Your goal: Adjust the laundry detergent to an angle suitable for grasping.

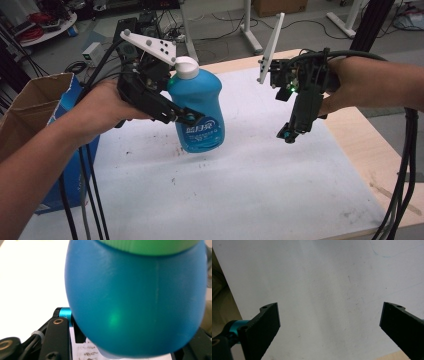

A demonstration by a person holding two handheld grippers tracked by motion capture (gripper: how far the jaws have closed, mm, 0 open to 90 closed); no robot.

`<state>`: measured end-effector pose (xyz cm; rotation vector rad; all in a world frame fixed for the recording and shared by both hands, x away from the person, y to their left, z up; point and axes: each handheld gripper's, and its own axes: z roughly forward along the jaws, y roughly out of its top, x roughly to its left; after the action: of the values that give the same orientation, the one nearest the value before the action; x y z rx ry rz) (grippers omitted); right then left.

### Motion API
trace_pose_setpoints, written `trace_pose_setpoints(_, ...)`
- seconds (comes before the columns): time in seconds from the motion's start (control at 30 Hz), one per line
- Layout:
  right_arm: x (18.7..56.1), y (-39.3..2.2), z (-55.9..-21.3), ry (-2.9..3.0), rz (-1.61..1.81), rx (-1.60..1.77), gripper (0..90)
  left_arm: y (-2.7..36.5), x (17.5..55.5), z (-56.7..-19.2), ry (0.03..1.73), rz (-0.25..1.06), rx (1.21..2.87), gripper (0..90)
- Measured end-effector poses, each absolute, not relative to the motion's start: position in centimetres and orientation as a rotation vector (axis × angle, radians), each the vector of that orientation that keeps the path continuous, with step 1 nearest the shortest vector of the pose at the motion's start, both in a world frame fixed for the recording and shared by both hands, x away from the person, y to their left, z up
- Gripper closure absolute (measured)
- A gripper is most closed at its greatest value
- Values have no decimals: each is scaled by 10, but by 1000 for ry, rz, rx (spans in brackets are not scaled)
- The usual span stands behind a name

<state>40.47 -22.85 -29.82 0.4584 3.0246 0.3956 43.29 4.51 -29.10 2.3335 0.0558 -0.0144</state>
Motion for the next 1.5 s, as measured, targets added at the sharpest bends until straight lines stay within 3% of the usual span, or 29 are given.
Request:
trace_pose_setpoints(0.73, 408, -224, -302, 3028, 368, 491, 21, 47, 440, -310, -250, -148, 2346, 447)
trace_pose_setpoints(1.5, 413, -224, -306, 3040, 336, 527, 21, 40, 445, -346, -390, -222, 2367, 452)
